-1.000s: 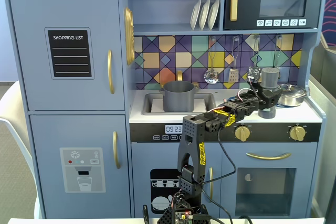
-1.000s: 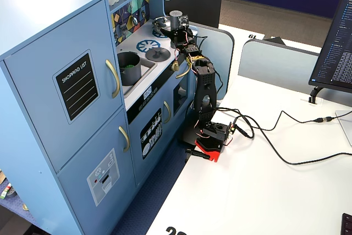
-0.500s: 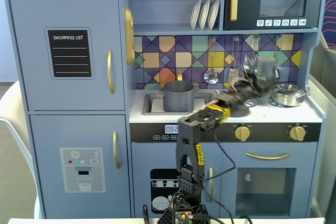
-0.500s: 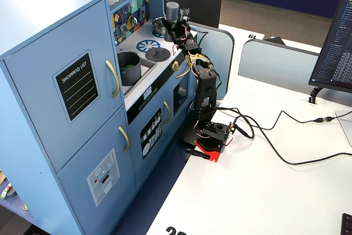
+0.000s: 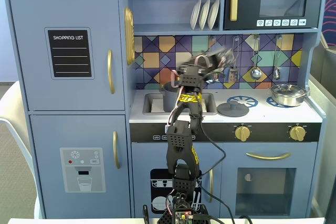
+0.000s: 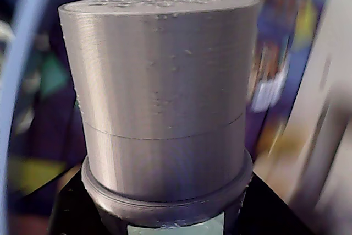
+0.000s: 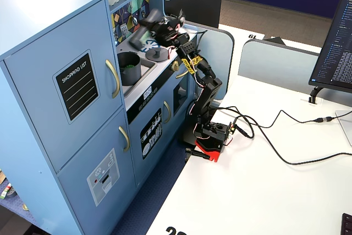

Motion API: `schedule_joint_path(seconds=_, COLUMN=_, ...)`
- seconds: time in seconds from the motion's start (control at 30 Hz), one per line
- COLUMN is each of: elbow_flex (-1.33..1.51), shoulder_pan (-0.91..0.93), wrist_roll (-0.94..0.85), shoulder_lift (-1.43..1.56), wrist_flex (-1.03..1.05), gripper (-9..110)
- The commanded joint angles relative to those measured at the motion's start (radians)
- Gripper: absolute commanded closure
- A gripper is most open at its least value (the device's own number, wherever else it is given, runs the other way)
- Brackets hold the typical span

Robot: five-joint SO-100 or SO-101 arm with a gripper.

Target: Put salt in the gray recipient

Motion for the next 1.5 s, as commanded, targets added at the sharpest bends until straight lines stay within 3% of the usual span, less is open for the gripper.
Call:
schedule_joint_path(seconds=0.0, elbow_flex=-0.141, shoulder_pan=-0.127, wrist_roll=0.339, shoulder_lift=0.002, wrist_flex=0.028, gripper=101)
schedule_joint_path(seconds=0.27, elbow_flex=-0.276, shoulder_pan=-0.302, wrist_roll=0.699, shoulder_lift=-0.124, wrist_flex=0.146, gripper=101)
schedule_joint_path(seconds=0.37, elbow_flex=-0.287, shoulder_pan=-0.33, wrist_roll=0.884, shoulder_lift=-0.144, wrist_flex=0.123, gripper=101)
schedule_joint_path(seconds=0.47, elbow_flex=-0.285, shoulder_pan=-0.353, wrist_roll=0.957, shoulder_lift=-0.156, wrist_flex=0.051, gripper=101)
schedule_joint_path(seconds=0.6, elbow_flex=-0.295, shoulder_pan=-0.356, wrist_roll=0.982, shoulder_lift=-0.176, wrist_flex=-0.02, gripper=101)
schedule_joint_path(seconds=0.8, elbow_flex=-0.529, shoulder_pan=-0.318, wrist_roll=1.046, shoulder_lift=-0.313, wrist_flex=0.324, gripper=101)
schedule_joint_path(seconds=0.9, elbow_flex=-0.529, shoulder_pan=-0.328, wrist_roll=1.077, shoulder_lift=-0.321, wrist_flex=0.37, gripper=101)
schedule_joint_path(seconds=1.0, elbow_flex=-0.476, shoulder_pan=-0.348, wrist_roll=1.058, shoulder_lift=-0.301, wrist_flex=0.239, gripper=101)
schedule_joint_path(seconds=1.13, elbow_flex=-0.212, shoulder_pan=-0.405, wrist_roll=0.959, shoulder_lift=-0.153, wrist_flex=-0.167, gripper=101)
schedule_joint_path(seconds=1.23, elbow_flex=-0.186, shoulder_pan=-0.422, wrist_roll=0.927, shoulder_lift=-0.137, wrist_flex=-0.218, gripper=101)
schedule_joint_path(seconds=1.3, elbow_flex=-0.189, shoulder_pan=-0.4, wrist_roll=0.957, shoulder_lift=-0.143, wrist_flex=-0.158, gripper=101)
schedule_joint_path(seconds=1.47, elbow_flex=-0.345, shoulder_pan=-0.345, wrist_roll=1.071, shoulder_lift=-0.242, wrist_flex=0.218, gripper=101)
